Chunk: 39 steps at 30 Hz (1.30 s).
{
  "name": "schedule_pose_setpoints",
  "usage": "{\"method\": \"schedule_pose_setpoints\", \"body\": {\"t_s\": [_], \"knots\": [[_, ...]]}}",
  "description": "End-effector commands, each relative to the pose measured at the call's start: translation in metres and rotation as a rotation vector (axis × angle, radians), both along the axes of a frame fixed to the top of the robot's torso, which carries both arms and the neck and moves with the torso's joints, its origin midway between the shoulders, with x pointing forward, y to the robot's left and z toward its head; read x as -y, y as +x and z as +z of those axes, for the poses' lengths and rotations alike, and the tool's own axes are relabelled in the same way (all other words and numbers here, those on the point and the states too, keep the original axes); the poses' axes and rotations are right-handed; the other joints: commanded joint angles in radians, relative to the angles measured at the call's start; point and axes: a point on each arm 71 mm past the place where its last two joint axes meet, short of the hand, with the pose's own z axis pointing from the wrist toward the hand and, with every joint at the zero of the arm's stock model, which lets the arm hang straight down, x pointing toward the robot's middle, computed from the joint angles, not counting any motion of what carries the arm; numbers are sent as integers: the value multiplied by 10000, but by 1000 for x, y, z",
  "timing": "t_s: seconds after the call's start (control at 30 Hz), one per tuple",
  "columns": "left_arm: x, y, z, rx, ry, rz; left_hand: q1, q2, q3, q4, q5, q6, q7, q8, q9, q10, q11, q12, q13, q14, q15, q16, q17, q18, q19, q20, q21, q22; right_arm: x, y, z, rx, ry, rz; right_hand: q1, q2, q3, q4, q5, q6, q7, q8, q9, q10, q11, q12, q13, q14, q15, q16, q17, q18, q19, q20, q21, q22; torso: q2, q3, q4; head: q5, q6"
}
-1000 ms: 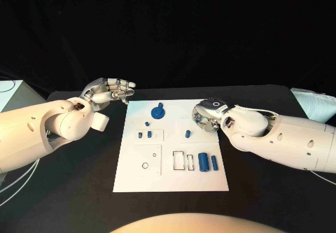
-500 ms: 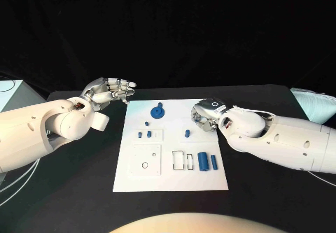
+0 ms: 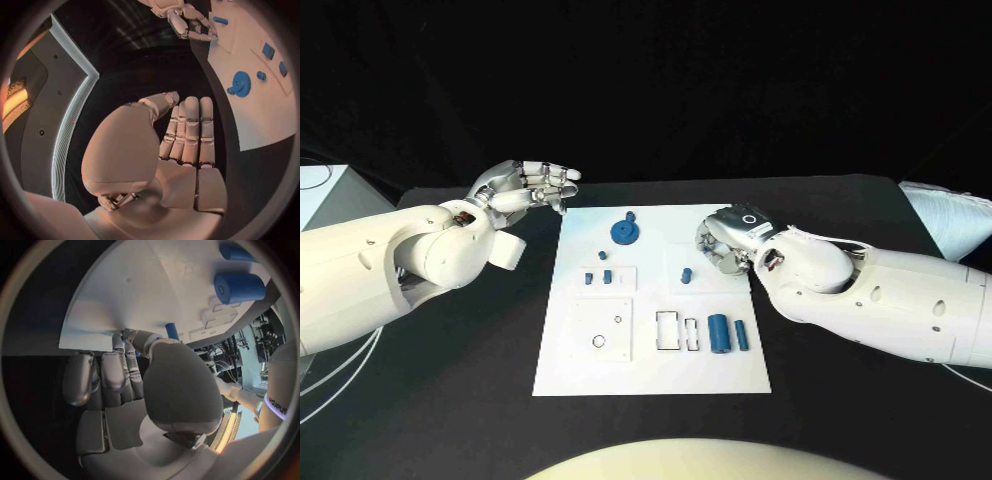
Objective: Assemble the parts on the task board
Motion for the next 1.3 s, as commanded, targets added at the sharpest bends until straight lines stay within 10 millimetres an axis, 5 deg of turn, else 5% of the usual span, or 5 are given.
{"method": "schedule_pose_setpoints", "body": {"t_s": [0.03, 0.6, 0.93, 1.17, 1.3], "knots": [[2, 0, 1, 25, -93, -162, 31, 56, -40, 5, 6, -78, -10, 31, -10, -50, -8, 18, -12, -14, 50, -16, -16, 154, 24, 42, -41, -9, -1, -4, 7, 473, 738, 40, 2, 88, 50, -7, 33, 64, -27, 62, 23, 381, -308, 25, 35, 299, -67, 70, 14, -182, 100, -7, 92, 446, 4, 7, -5, 0, 18], [1, 1, 0, -2, -67, -144, 35, 50, -58, -7, 15, -126, 2, 44, -20, -105, 6, 15, -23, -13, 60, -10, -18, 153, 32, 48, -44, -14, 4, -24, 33, 700, 2103, 368, -25, 76, 70, -21, 2, 69, -26, 75, 45, 398, -310, 18, 43, 298, -69, 91, 17, -199, 126, -9, 192, 512, -1, 6, -17, 83, 61], [6, 2, 0, 0, -104, -244, 35, 50, -63, -9, 16, -140, 6, 48, -23, -118, 10, 17, -25, -14, 64, -9, -18, 153, 34, 49, -45, -16, -40, -57, 38, 190, 2990, 1747, -26, 76, 88, -34, -4, 59, -21, 74, 53, 392, -308, 7, 44, 290, -68, 72, -8, -199, 126, -10, 196, 519, -39, -23, -14, 404, 15], [11, 3, -1, -7, -134, -341, 35, 50, -63, -9, 16, -140, 6, 48, -23, -118, 10, 17, -25, -14, 64, -9, -18, 153, 34, 49, -45, -16, -75, -71, 25, -182, 2852, 2694, -26, 82, 113, -49, 0, 42, -12, 70, 62, 381, -301, -6, 45, 283, -65, 67, -21, -199, 125, -10, 201, 528, -58, -53, 4, 737, -61], [14, 3, -1, -19, -146, -391, 34, 52, -67, -9, 16, -147, 8, 55, -24, -125, 13, 21, -26, -17, 67, -8, -19, 152, 35, 51, -47, -18, -90, -77, 12, -519, 2670, 3039, -27, 84, 125, -57, 5, 32, -6, 67, 66, 373, -296, -14, 45, 280, -63, 70, -23, -199, 124, -10, 204, 533, -54, -69, 13, 813, -64]]}}
